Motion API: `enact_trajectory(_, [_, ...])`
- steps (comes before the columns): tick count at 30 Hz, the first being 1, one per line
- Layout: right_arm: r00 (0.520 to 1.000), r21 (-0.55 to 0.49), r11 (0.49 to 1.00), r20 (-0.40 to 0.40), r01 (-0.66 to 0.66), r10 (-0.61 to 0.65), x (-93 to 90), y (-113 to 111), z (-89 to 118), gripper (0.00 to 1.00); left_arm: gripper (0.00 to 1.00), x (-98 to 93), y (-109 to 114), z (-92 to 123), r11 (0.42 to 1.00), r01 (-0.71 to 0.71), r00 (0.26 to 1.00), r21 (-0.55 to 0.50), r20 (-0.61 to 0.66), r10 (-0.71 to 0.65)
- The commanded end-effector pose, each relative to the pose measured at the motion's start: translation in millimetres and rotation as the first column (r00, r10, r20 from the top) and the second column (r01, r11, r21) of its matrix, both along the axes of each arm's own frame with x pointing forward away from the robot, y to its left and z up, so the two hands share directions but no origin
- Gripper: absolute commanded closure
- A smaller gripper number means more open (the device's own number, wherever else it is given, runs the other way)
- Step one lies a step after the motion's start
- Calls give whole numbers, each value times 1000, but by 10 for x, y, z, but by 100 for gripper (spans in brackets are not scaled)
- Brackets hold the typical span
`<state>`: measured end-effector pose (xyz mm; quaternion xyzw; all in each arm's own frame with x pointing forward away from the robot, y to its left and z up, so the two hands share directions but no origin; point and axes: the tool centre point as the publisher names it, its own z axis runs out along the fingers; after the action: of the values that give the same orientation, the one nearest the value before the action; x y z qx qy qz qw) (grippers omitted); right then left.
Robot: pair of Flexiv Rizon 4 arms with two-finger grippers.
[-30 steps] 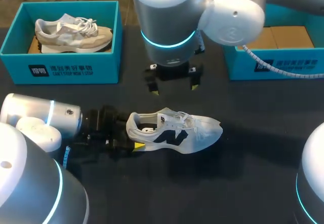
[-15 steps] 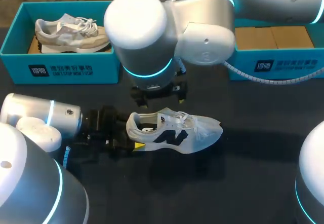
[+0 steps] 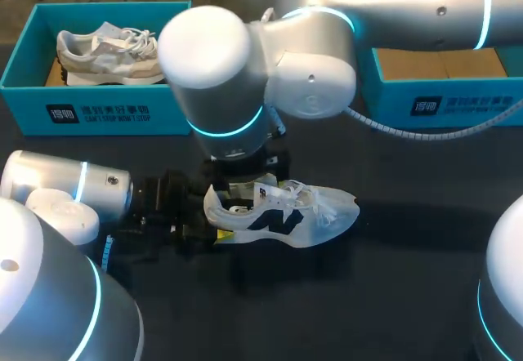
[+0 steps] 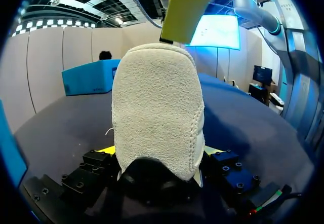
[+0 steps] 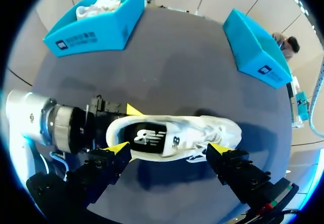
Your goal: Take the shoe out of the shoebox, open the shoe tongue, remove and reinsert the insole, then place the shoe into the shoebox
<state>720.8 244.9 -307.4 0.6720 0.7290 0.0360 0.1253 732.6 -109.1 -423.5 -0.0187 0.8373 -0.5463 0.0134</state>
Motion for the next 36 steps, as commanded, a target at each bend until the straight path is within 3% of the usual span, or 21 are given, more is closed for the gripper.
enact_trajectory(1, [994, -46, 993, 0, 107, -107, -50, 89, -224, 0, 100, 27, 7, -11, 1000, 2, 1000, 3, -2, -2])
enact_trajectory(9, [990, -100, 985, -26, 137, -140, 36, -16, -419, 0, 100, 27, 7, -11, 1000, 2, 1000, 3, -2, -2])
enact_trajectory(17, [980, -164, 969, -46, 185, -195, 46, -131, -400, 0, 100, 27, 7, -11, 1000, 2, 1000, 3, -2, -2])
enact_trajectory(19, [976, -174, 964, -44, 202, -212, 26, -158, -357, 34, 100, 27, 7, -11, 1000, 2, 1000, 3, -2, -2])
enact_trajectory(20, [974, -178, 961, -40, 211, -221, 17, -164, -326, 58, 100, 27, 7, -11, 1000, 2, 1000, 3, -2, -2])
enact_trajectory(22, [974, -180, 961, -38, 212, -222, 7, -167, -277, 70, 100, 27, 7, -11, 1000, 2, 1000, 3, -2, -2])
enact_trajectory(25, [972, -184, 957, -29, 224, -233, -12, -180, -195, 100, 100, 27, 7, -11, 1000, 2, 1000, 3, -2, -2])
enact_trajectory(36, [971, -118, 964, 2, 238, -239, -9, -365, -251, 100, 100, 27, 7, -11, 1000, 2, 1000, 3, -2, -2])
